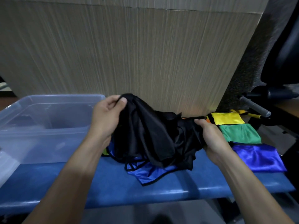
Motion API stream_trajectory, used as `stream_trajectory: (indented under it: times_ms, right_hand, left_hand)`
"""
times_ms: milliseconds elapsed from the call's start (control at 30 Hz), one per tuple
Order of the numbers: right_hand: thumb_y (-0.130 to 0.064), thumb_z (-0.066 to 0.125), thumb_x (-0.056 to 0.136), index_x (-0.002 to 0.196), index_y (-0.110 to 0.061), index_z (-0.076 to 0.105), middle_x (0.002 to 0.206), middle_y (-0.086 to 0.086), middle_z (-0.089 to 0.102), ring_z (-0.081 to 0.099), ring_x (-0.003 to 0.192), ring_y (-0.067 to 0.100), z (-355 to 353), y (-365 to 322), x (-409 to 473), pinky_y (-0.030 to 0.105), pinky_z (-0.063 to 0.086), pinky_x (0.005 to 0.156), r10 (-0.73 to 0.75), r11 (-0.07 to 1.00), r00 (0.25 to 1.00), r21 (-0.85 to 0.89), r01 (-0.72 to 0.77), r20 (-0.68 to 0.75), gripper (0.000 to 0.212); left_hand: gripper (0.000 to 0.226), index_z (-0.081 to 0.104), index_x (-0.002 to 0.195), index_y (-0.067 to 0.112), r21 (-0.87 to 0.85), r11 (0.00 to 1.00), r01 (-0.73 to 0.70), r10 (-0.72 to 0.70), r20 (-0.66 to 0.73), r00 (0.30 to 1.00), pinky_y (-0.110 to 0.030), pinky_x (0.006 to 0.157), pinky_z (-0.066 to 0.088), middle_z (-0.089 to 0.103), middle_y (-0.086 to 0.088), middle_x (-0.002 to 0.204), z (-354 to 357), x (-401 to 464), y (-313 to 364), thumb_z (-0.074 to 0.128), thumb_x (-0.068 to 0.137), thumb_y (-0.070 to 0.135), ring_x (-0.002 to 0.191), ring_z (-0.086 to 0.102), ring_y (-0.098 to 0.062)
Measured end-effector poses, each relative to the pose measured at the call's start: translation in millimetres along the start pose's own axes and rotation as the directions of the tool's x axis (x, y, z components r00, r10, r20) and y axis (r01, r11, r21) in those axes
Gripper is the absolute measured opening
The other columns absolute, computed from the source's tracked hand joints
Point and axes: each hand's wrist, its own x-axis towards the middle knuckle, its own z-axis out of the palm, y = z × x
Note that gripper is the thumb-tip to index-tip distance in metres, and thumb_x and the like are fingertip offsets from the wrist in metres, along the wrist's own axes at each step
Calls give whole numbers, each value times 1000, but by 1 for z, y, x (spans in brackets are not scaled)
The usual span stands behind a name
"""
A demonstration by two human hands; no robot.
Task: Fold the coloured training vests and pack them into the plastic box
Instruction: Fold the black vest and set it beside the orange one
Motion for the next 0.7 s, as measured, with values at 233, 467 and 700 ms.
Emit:
stream_trajectory:
  times_ms: [233,467,700]
  right_hand:
    - [-11,62,92,83,-15,69,77,4,70,61,78,25,-25,-2,7,35,49,68,0,999,994,-54,-6,-108,13]
    - [-4,50,98,89,-11,71,81,7,73,69,73,18,-17,-10,-2,28,54,65,-107,977,992,191,92,69,23]
    - [6,41,94,116,-15,73,79,3,72,65,72,15,-11,-2,0,24,52,65,-216,976,973,3,216,86,44]
  left_hand:
    - [11,75,98,22,163,973,-163,173,-46,984,-21,83,54,76,10,93,-14,3,12,65,99,17,91,70,-4]
    - [12,76,99,17,302,918,-256,163,302,939,-23,86,54,78,5,96,-7,-9,24,65,97,12,93,72,-7]
    - [25,77,109,18,-198,979,49,33,392,920,-23,69,56,68,-4,75,-5,-17,40,56,97,23,69,67,-11]
